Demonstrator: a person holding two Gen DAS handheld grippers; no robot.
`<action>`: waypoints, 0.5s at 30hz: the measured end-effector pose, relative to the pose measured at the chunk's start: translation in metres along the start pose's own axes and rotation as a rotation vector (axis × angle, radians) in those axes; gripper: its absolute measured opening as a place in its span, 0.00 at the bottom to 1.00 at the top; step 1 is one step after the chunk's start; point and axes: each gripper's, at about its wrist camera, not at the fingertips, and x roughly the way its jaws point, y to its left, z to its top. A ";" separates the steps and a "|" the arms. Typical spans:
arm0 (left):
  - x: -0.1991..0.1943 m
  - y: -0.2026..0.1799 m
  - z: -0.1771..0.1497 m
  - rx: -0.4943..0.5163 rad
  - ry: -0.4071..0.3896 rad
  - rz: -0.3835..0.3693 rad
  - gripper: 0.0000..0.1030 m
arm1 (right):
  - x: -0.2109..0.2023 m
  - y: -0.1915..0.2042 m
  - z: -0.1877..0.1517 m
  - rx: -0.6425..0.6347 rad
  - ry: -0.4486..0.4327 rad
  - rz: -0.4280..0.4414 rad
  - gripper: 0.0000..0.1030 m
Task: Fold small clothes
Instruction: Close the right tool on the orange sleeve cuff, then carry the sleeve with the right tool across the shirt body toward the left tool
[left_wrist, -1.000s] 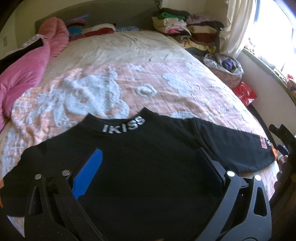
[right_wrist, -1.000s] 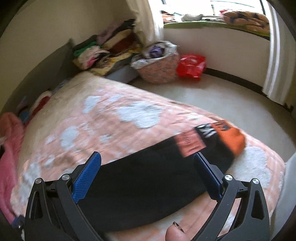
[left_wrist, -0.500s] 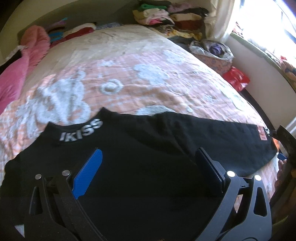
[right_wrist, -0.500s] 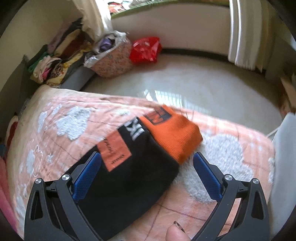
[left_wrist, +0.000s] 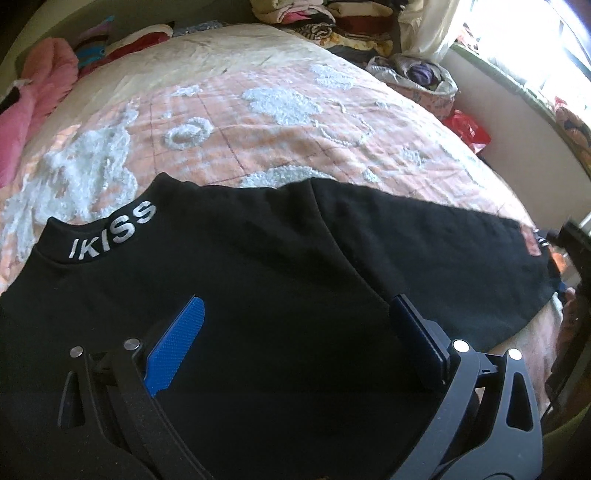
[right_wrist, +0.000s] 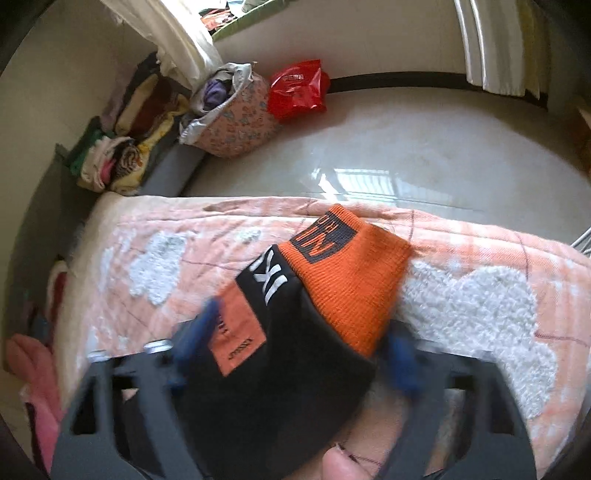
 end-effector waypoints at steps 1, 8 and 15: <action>-0.004 0.003 0.001 -0.014 -0.011 -0.003 0.91 | -0.001 -0.001 0.000 0.017 0.011 0.035 0.43; -0.036 0.028 0.008 -0.120 -0.070 -0.048 0.91 | -0.019 0.019 -0.002 0.012 0.036 0.289 0.24; -0.066 0.060 0.008 -0.185 -0.109 -0.013 0.91 | -0.060 0.069 -0.016 -0.150 0.017 0.422 0.23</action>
